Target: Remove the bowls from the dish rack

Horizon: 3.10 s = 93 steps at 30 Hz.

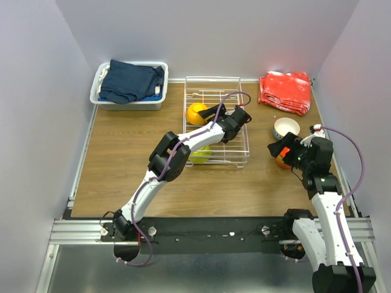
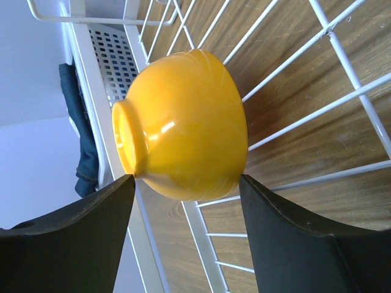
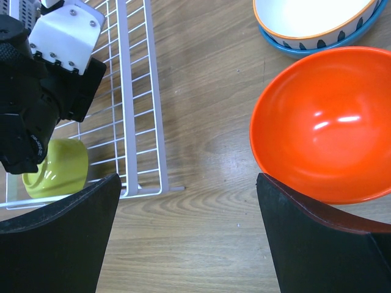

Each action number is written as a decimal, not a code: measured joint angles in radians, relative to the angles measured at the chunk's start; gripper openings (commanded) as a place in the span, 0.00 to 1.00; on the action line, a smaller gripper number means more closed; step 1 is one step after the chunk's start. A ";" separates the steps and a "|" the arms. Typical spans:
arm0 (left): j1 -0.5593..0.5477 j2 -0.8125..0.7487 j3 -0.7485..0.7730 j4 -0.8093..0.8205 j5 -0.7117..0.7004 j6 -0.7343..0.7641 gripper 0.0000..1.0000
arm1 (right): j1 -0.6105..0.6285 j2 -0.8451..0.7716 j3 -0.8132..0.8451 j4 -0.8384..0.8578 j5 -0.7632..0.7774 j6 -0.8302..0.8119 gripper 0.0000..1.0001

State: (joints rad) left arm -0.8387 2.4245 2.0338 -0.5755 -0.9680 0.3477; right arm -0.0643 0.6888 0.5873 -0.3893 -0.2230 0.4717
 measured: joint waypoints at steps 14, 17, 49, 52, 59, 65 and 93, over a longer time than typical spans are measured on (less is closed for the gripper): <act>-0.001 -0.082 -0.173 0.221 0.000 0.168 0.95 | 0.000 -0.001 0.000 0.000 -0.001 0.000 1.00; -0.002 -0.083 -0.185 0.257 0.002 0.207 0.96 | 0.000 -0.001 0.000 0.000 -0.001 0.000 1.00; 0.040 -0.074 -0.112 0.156 0.194 0.157 0.60 | 0.000 0.024 0.000 0.002 -0.011 0.001 1.00; 0.033 -0.076 -0.120 0.158 0.180 0.152 0.54 | 0.000 0.024 0.000 0.002 -0.013 0.002 1.00; 0.004 -0.121 -0.142 0.127 0.186 0.093 0.45 | 0.000 0.023 0.000 0.008 -0.036 0.002 1.00; -0.008 -0.184 -0.151 0.087 0.232 0.010 0.36 | 0.000 0.025 0.000 0.049 -0.099 0.003 0.99; 0.210 -0.794 -0.586 0.304 0.888 -0.732 0.26 | 0.045 0.514 -0.002 0.723 -0.488 0.247 0.98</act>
State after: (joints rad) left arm -0.6285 1.6302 1.4483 -0.2710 -0.0795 -0.3840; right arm -0.0189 1.2026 0.5858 0.3340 -0.7113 0.7189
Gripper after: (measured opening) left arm 0.743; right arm 0.987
